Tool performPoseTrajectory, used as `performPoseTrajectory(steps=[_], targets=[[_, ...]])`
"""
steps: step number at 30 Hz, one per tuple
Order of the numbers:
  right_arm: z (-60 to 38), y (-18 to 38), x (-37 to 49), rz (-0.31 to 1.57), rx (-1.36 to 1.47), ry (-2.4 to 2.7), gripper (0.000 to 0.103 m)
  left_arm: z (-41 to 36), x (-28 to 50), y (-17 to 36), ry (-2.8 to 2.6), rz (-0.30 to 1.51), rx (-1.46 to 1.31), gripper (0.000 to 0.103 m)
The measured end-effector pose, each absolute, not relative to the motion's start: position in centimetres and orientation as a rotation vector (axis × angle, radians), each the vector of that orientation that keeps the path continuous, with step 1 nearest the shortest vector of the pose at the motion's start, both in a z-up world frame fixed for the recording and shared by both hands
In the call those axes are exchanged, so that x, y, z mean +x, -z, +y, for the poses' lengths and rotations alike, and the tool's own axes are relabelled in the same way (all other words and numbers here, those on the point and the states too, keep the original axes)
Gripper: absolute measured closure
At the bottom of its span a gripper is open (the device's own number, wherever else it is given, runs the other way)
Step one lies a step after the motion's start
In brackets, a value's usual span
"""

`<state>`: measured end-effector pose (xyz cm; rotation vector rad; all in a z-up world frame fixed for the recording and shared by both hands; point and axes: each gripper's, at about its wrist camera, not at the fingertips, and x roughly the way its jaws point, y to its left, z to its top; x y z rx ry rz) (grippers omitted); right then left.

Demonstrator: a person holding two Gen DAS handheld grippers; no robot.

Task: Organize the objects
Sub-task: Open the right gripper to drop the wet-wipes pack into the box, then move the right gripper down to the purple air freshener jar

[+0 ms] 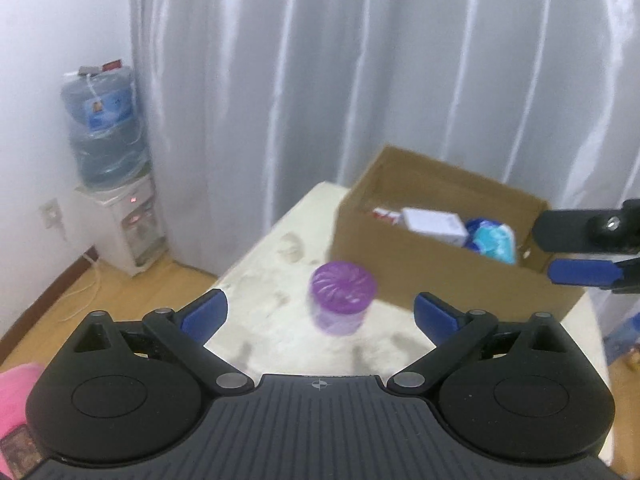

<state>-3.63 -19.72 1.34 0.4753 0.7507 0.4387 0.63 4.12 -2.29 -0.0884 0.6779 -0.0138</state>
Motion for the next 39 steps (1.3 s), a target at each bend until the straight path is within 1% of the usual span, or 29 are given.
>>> performPoseTrajectory(steps=[9, 17, 20, 25, 26, 27, 30, 32, 34, 35, 37, 39], targets=[[-18.4, 0.8, -2.0, 0.803, 0.531, -0.418, 0.01, 4.2, 1.3, 4.1, 0.027, 0.698, -0.017, 0.003], [-18.0, 5.4, 1.8, 0.878, 0.632, -0.388, 0.012, 2.8, 3.7, 7.0, 0.104, 0.73, 0.035, 0.003], [-17.8, 7.1, 3.5, 0.89, 0.659, -0.368, 0.017, 2.4, 5.0, 7.9, 0.123, 0.725, 0.06, 0.005], [-17.3, 10.1, 5.7, 0.91, 0.707, -0.35, 0.032, 2.1, 7.4, 9.2, 0.157, 0.75, 0.084, 0.012], [-17.2, 10.6, 6.0, 0.907, 0.716, -0.352, 0.033, 2.2, 7.7, 9.5, 0.163, 0.761, 0.075, 0.017], [-17.0, 10.9, 6.2, 0.898, 0.722, -0.361, 0.034, 2.3, 7.9, 9.6, 0.175, 0.767, 0.058, 0.019], [-16.3, 11.5, 6.9, 0.901, 0.722, -0.371, 0.037, 2.5, 8.5, 10.1, 0.201, 0.788, 0.042, 0.02], [-15.9, 12.2, 7.4, 0.92, 0.719, -0.366, 0.039, 2.3, 8.8, 10.5, 0.202, 0.804, 0.053, 0.024], [-15.7, 12.7, 7.8, 0.936, 0.725, -0.368, 0.046, 2.4, 9.0, 10.8, 0.212, 0.825, 0.039, 0.026], [-15.6, 12.9, 7.9, 0.942, 0.727, -0.369, 0.047, 2.5, 9.1, 10.9, 0.219, 0.833, 0.024, 0.028], [-15.4, 13.1, 8.1, 0.952, 0.725, -0.368, 0.054, 2.6, 9.2, 10.9, 0.237, 0.848, -0.011, 0.033], [-15.2, 12.9, 8.0, 0.96, 0.711, -0.361, 0.057, 2.6, 9.2, 10.7, 0.234, 0.853, -0.021, 0.033]])
